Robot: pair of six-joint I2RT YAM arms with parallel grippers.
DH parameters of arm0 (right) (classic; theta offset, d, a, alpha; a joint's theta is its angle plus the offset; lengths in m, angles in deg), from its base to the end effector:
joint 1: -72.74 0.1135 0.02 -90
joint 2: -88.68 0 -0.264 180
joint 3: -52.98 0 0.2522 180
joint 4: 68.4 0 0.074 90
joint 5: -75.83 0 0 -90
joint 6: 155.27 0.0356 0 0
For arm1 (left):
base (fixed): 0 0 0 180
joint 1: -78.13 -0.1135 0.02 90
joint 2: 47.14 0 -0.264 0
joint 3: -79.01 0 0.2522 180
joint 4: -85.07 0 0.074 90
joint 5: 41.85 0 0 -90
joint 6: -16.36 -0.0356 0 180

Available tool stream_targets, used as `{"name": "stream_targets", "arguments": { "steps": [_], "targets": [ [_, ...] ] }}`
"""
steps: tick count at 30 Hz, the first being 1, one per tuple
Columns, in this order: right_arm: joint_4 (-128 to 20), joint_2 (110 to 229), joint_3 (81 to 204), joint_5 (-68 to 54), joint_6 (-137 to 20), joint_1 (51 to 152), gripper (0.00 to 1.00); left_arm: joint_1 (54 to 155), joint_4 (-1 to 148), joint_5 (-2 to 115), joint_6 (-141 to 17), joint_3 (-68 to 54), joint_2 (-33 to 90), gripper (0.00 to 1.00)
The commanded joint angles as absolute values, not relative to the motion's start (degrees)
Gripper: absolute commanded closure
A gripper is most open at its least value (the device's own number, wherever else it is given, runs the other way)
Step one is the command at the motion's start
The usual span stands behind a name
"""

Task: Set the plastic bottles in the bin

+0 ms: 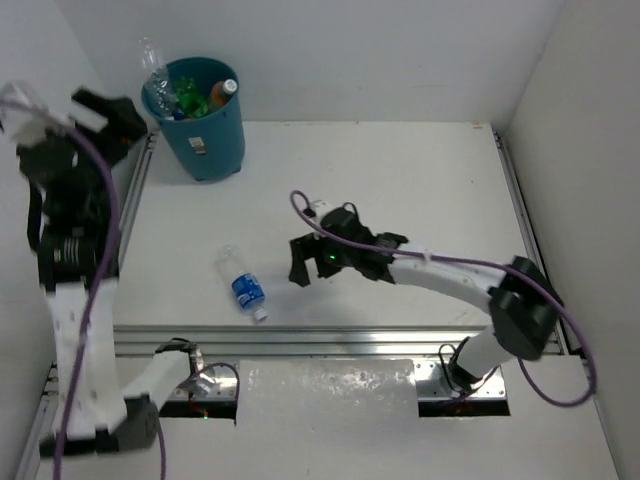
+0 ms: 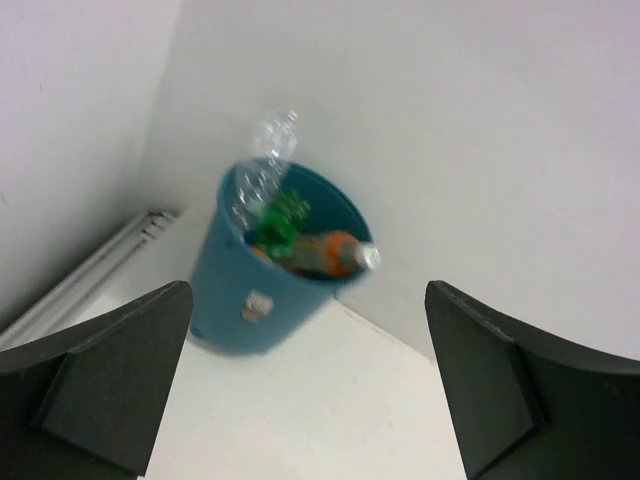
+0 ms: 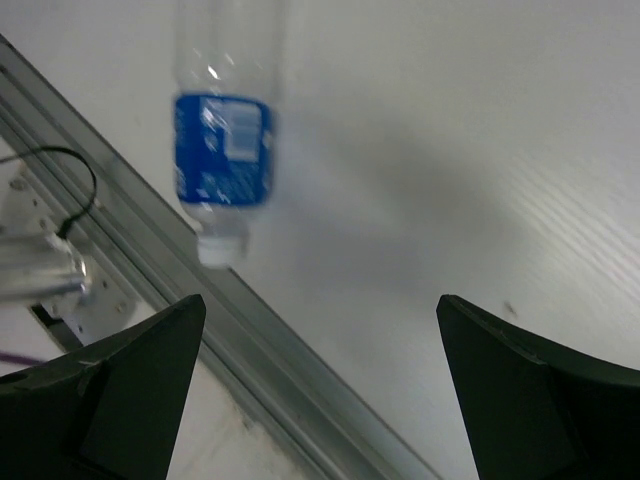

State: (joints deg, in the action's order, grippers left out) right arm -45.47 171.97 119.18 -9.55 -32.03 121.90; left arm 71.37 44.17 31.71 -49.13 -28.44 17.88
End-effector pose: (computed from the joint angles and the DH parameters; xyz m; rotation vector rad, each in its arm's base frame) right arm 0.2032 0.2395 0.2312 -0.3789 2.3823 0.8136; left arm 0.2002 0.0339 0.5258 -0.6303 1.4108 -0.0240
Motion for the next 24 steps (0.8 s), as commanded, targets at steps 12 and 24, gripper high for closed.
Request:
{"name": "stream_targets", "arguments": {
  "steps": [12, 24],
  "targets": [
    [-33.6, 213.8, 163.3, -14.3, -34.5, 133.6, 0.06, 72.8, 36.6, 42.4, -53.8, 3.1, -13.0, 0.0],
    [-39.0, 203.1, 144.9, -17.6, -35.7, 131.5, 0.73, 74.4, 38.1, 49.1, -54.5, 8.5, -12.3, 0.0]
  ]
}}
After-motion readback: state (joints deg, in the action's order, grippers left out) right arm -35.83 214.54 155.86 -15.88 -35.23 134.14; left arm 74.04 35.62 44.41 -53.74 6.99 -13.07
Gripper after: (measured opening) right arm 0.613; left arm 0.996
